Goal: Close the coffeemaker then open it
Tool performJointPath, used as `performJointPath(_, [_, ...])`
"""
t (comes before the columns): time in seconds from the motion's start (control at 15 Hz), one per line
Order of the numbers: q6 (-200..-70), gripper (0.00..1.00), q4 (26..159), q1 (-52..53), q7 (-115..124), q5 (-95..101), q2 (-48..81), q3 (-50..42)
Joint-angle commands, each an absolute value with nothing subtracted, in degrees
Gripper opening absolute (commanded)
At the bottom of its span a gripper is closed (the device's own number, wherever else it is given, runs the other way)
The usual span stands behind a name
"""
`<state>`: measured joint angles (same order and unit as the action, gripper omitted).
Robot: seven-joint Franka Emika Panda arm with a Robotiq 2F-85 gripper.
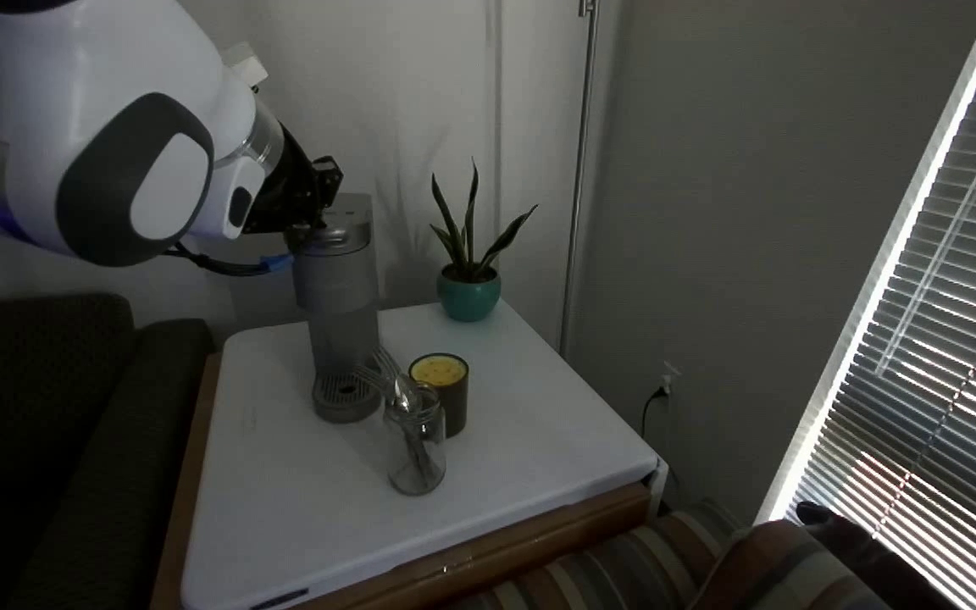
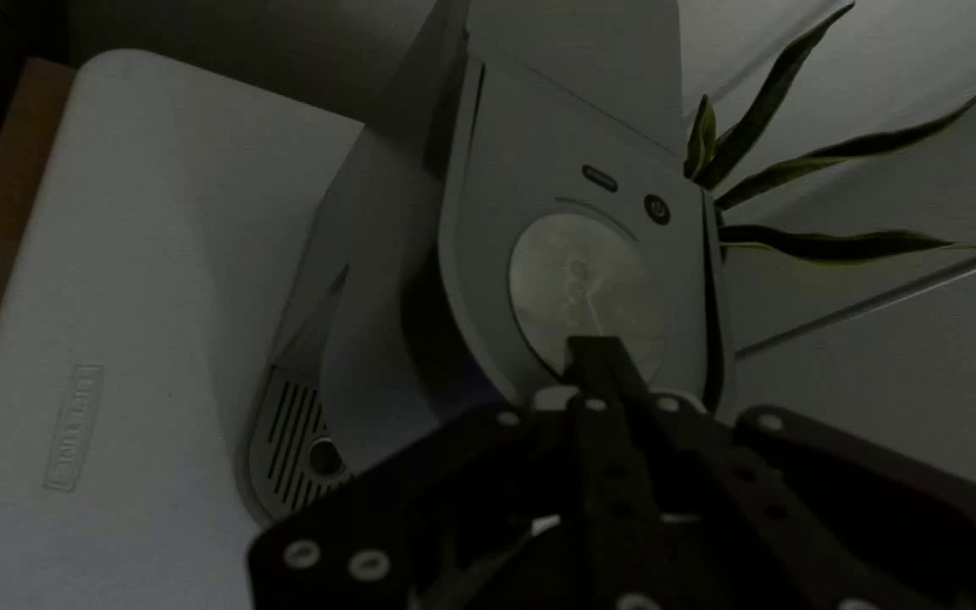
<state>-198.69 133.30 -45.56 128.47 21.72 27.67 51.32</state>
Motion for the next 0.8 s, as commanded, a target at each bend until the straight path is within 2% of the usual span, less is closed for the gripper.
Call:
performJointPath(0.0, [-196.53, 0.0, 129.4, -44.96, 125.94, 25.13, 32.2, 51.61])
performJointPath(0.73, [-193.51, 0.0, 124.11, -45.71, 125.68, 32.42, 35.43, 53.98])
